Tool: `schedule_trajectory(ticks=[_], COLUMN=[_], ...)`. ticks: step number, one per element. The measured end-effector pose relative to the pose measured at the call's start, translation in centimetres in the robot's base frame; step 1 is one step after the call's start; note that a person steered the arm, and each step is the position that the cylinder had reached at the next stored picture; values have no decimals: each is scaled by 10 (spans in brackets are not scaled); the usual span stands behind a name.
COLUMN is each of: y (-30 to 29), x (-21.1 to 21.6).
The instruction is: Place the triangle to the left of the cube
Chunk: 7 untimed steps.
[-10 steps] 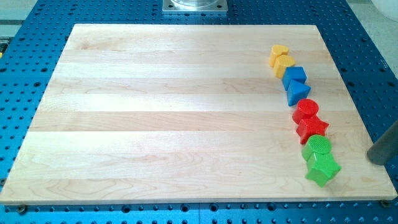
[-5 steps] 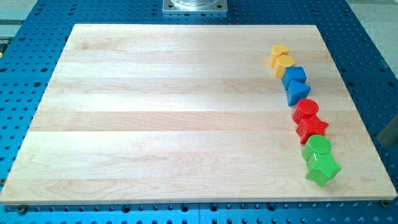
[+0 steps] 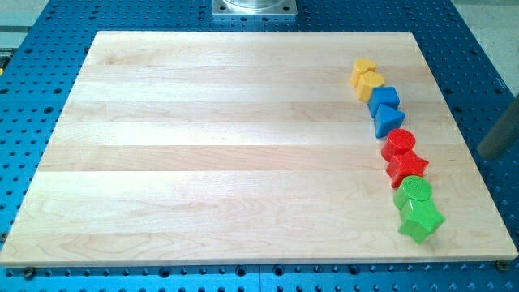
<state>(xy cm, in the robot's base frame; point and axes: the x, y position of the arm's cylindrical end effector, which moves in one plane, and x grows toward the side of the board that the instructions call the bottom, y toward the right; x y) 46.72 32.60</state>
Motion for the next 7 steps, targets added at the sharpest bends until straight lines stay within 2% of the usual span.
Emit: schedule_trajectory(ticks=[2,5,6,7], y=[-79,-191,-169,-211], x=[-33,-46,-27,-27])
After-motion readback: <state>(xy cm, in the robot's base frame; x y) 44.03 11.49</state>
